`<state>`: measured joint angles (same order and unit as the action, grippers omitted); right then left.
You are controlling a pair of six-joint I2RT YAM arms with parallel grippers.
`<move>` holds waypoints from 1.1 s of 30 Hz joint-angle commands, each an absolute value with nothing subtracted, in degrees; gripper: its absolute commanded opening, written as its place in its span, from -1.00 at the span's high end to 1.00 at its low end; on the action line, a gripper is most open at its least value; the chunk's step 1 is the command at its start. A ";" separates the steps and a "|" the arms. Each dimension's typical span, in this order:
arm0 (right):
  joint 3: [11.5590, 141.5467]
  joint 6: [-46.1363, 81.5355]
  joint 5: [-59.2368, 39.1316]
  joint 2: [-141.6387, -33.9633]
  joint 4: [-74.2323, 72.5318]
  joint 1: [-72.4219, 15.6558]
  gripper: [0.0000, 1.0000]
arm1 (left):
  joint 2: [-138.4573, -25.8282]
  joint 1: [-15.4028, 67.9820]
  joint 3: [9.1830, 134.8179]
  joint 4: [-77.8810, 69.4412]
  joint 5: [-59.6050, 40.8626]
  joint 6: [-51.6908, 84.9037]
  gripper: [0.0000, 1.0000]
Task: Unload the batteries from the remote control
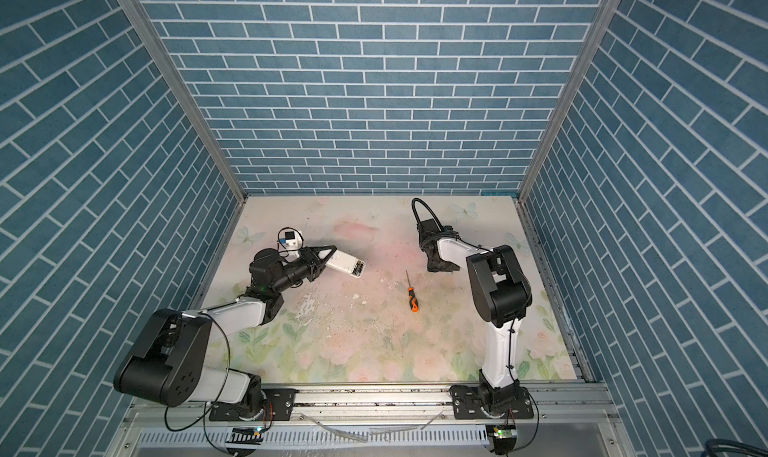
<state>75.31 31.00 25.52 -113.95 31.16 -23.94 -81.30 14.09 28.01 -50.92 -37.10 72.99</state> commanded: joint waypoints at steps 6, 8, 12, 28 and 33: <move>77.82 29.73 25.58 -115.58 32.43 -22.94 0.94 | -79.77 14.41 28.83 -50.98 -36.64 71.59 1.00; 77.75 29.66 25.19 -115.49 32.18 -22.85 0.88 | -79.69 14.41 28.78 -51.17 -36.64 71.63 1.00; 77.56 29.84 24.09 -115.33 31.73 -22.81 0.77 | -79.06 14.41 28.61 -50.33 -36.74 71.47 1.00; 75.91 27.92 15.29 -108.67 30.32 -22.93 0.02 | -77.62 14.41 30.30 -44.20 -36.83 67.33 1.00; 74.65 25.78 13.63 -101.21 32.55 -24.35 -0.04 | -75.77 14.41 31.28 -39.07 -36.96 64.82 1.00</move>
<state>75.90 28.05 15.33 -107.42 30.48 -23.42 -77.45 14.17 29.23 -41.67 -36.69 67.66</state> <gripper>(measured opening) 0.517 0.192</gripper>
